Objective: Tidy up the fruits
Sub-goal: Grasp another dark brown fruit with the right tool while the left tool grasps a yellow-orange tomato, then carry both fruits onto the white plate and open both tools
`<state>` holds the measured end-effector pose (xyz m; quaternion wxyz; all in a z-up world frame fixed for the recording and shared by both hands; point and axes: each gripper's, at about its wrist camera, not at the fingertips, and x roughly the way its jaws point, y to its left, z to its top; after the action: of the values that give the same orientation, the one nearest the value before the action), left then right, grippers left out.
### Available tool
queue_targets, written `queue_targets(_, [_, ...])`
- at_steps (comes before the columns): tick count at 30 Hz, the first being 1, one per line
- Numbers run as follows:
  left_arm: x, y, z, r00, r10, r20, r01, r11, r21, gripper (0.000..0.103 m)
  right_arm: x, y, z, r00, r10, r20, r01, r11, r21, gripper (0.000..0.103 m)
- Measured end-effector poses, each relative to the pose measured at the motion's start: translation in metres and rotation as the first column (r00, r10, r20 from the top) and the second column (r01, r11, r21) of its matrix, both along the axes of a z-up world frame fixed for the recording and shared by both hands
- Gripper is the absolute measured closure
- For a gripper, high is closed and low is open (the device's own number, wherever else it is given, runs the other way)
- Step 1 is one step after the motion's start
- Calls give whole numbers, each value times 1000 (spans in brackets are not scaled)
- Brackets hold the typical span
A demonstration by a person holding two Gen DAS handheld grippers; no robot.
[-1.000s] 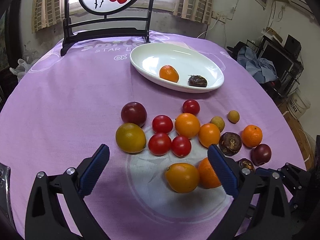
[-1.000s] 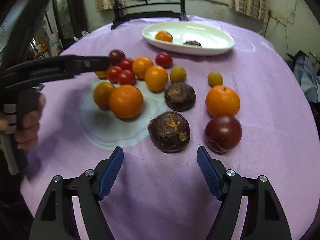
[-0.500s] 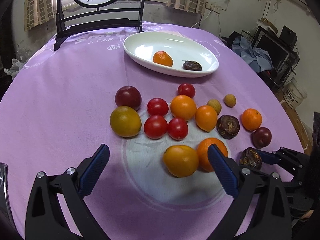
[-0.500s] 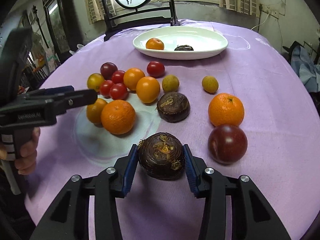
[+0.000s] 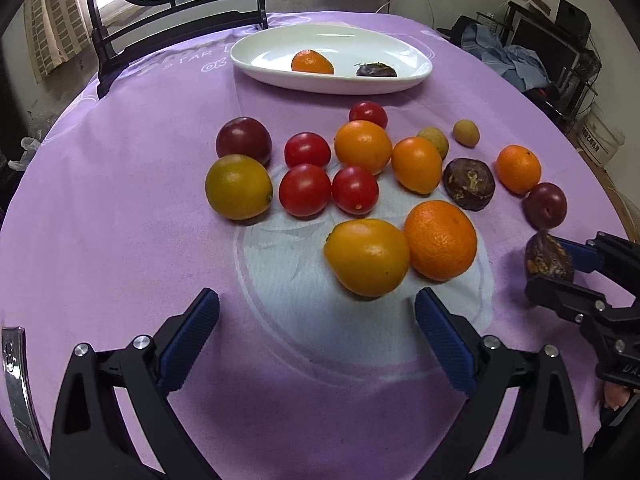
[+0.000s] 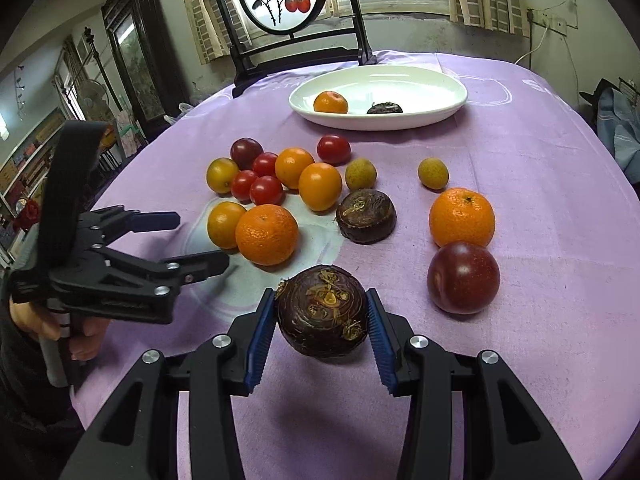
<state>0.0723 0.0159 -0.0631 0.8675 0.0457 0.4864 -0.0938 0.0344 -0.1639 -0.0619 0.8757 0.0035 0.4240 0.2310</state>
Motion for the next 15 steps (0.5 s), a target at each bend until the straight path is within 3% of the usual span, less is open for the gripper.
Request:
queue_targets(2, [3, -4, -3, 1000, -6, -4, 6, 1000, 16, 20, -1, -3, 0, 1000, -2, 2, 2, 1000, 8, 58])
queue_targets(6, [11, -13, -3, 1000, 7, 16, -8, 998, 60, 22, -2, -7, 1, 1000, 0, 5, 0, 1000, 29, 58])
queue_targets(10, [16, -23, -1, 998, -51, 36, 50, 998, 25, 58, -5, -8, 3, 1000, 6, 12, -7, 999, 33, 58])
queue_targets(15, [15, -21, 2, 998, -55, 23, 56, 998, -20, 62, -5, -7, 8, 1000, 19, 16, -19, 999, 29, 58])
